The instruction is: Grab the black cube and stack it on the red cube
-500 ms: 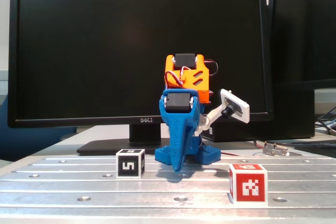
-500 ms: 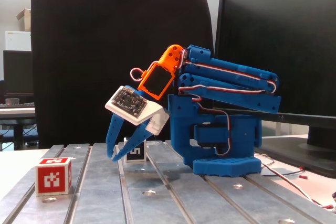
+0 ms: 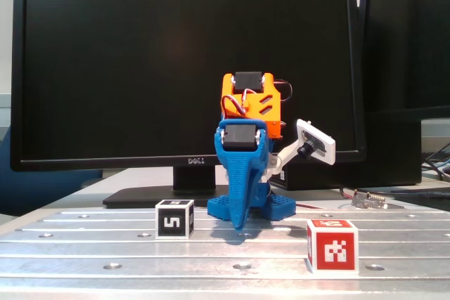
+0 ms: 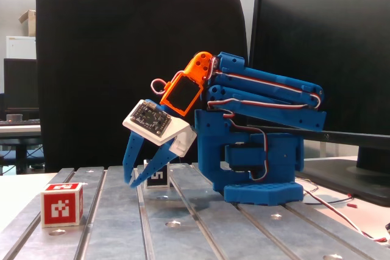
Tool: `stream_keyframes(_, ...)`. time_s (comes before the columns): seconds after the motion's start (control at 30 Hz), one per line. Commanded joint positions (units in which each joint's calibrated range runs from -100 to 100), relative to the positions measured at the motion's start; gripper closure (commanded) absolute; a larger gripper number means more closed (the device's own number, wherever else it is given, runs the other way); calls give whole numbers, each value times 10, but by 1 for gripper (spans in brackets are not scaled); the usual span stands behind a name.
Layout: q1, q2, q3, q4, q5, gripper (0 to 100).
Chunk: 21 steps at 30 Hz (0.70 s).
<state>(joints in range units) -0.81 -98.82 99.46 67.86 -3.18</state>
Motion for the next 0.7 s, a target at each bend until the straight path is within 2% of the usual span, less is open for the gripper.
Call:
stream_keyframes(0.0, 1, 3, 1, 2, 0, 99)
stream_keyframes(0.47, 2, -4, 1, -8, 0, 99)
stream_keyframes(0.67, 6, -4, 1, -56, -1, 99)
